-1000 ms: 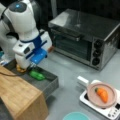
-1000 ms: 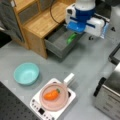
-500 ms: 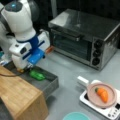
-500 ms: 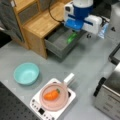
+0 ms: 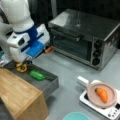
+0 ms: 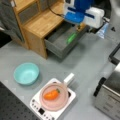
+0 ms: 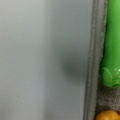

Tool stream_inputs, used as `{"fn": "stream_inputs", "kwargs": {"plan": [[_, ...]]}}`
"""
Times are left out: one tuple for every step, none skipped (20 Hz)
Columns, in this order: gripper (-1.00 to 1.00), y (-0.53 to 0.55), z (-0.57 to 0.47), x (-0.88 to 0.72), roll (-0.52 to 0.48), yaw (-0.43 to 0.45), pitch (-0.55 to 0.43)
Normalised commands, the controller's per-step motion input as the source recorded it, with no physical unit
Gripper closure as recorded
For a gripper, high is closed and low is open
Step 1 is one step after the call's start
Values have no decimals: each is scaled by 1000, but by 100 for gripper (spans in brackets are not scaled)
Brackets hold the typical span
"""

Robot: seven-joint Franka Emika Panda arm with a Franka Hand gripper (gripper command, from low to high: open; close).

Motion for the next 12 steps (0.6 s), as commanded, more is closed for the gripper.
{"fn": "stream_inputs", "kwargs": {"plan": [[-100,258,288,604,93,-147,198],[-100,267,286,661,102,-164,207],[-100,285,294,731,95,-168,220],[-100,287,294,783,83,-164,229],[-100,237,277,753,62,-157,251],[-100,230,277,803,50,-138,275],[-100,201,269,812,51,-115,282],[-100,181,275,819,54,-65,296],[-100,160,274,793,57,-47,297],[-100,144,272,754,61,-24,295],[-100,132,268,726,91,10,257],[-100,119,268,708,117,24,233]]}}
